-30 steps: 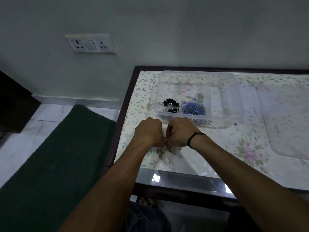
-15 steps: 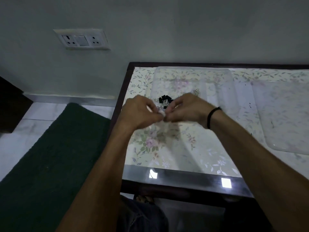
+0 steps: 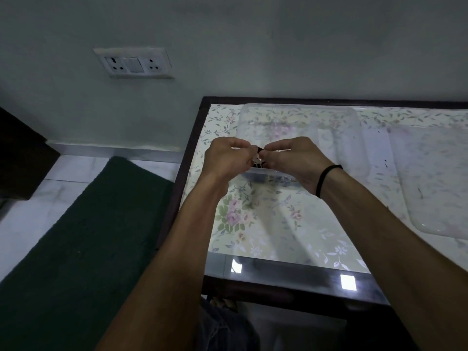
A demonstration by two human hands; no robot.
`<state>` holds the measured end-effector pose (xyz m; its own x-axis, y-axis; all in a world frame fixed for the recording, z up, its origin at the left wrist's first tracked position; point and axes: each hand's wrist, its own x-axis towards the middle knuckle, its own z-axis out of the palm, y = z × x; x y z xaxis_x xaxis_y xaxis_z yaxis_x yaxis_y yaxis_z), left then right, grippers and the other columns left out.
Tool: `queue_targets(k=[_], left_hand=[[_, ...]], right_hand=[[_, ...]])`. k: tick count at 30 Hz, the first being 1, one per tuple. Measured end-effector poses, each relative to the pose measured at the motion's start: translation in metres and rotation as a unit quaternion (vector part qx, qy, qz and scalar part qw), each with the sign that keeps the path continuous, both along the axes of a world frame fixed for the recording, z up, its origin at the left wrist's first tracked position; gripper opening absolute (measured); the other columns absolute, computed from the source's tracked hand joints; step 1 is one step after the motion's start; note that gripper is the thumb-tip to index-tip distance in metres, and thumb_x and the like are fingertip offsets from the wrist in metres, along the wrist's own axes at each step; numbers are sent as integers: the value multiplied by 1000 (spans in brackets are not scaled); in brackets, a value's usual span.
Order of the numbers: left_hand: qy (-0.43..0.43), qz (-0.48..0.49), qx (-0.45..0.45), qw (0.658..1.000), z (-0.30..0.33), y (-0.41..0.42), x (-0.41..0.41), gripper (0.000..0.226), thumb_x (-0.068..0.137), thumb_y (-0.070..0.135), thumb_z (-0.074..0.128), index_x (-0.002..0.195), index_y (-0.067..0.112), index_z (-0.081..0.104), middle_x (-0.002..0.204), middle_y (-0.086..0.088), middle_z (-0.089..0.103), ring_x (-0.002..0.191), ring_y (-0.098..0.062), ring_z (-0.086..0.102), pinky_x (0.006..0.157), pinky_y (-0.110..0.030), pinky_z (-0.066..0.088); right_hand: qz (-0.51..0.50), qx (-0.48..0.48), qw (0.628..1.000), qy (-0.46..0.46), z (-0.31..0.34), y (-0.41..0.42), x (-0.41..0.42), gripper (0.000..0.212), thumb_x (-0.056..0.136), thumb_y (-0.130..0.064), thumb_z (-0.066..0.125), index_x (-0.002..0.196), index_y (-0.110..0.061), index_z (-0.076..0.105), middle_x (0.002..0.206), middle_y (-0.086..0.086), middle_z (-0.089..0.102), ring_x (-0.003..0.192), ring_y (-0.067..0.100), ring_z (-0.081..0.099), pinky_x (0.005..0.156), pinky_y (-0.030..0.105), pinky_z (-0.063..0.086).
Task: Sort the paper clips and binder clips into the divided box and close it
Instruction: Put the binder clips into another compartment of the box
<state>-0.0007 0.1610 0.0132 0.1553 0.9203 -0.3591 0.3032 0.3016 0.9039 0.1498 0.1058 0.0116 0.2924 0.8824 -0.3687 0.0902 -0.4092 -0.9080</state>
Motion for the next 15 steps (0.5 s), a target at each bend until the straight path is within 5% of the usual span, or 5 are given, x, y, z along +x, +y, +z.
queue_targets(k=[5, 10, 15], left_hand=[[39, -20, 63, 997, 7, -9, 8, 9, 81, 29, 78, 86, 21, 77, 80, -1, 78, 75, -16, 77, 80, -38, 64], [30, -57, 104, 993, 20, -22, 25, 8, 83, 28, 79, 87, 21, 77, 76, 1, 77, 70, -11, 75, 73, -34, 64], [30, -86, 148, 985, 30, -40, 64, 3, 86, 27, 75, 87, 24, 75, 77, 6, 77, 71, -6, 74, 62, -25, 60]], right_hand=[[18, 9, 999, -46, 5, -6, 6, 51, 69, -41, 85, 112, -16, 72, 103, 2, 76, 101, 15, 71, 95, 36, 56], [23, 37, 996, -78, 15, -19, 9, 23, 76, -27, 80, 98, -21, 75, 85, 0, 78, 85, 14, 74, 86, 35, 60], [0, 63, 968, -243, 25, -35, 25, 16, 79, -22, 74, 93, -15, 74, 84, 1, 74, 80, 14, 70, 68, 25, 57]])
